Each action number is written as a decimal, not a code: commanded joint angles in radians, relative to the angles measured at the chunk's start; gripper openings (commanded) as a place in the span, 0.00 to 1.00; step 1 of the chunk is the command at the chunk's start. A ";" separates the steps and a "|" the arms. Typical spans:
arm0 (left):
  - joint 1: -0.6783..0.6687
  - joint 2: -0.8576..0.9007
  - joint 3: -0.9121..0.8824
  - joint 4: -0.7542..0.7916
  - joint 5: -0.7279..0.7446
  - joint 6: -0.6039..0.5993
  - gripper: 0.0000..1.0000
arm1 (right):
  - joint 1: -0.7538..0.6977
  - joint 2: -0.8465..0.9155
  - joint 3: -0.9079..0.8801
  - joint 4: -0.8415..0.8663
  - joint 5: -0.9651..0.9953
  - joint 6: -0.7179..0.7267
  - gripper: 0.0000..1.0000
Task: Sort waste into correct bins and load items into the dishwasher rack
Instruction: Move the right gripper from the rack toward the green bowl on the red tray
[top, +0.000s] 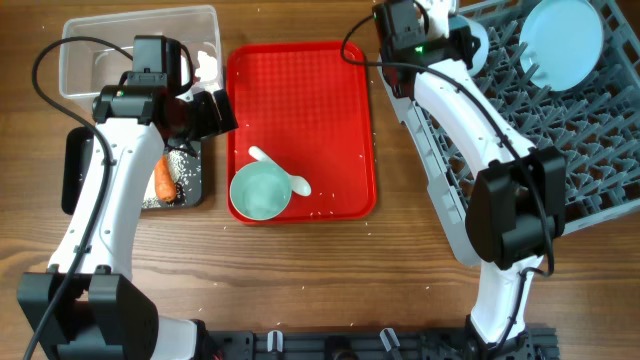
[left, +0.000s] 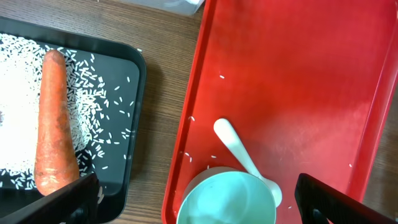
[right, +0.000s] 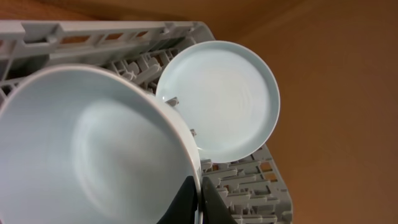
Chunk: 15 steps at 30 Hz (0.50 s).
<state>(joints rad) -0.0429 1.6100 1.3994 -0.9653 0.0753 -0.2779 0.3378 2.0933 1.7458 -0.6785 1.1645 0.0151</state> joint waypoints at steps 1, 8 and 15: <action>0.000 0.008 -0.007 0.000 -0.010 0.009 1.00 | 0.002 0.011 -0.048 0.044 0.040 -0.041 0.04; 0.000 0.008 -0.007 0.000 -0.010 0.009 1.00 | 0.016 0.011 -0.060 0.082 0.030 -0.050 0.04; 0.000 0.008 -0.007 0.000 -0.010 0.009 1.00 | 0.065 0.013 -0.084 0.069 0.013 -0.042 0.04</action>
<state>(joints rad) -0.0429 1.6100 1.3994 -0.9653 0.0750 -0.2779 0.4004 2.0933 1.7020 -0.6083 1.1984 -0.0280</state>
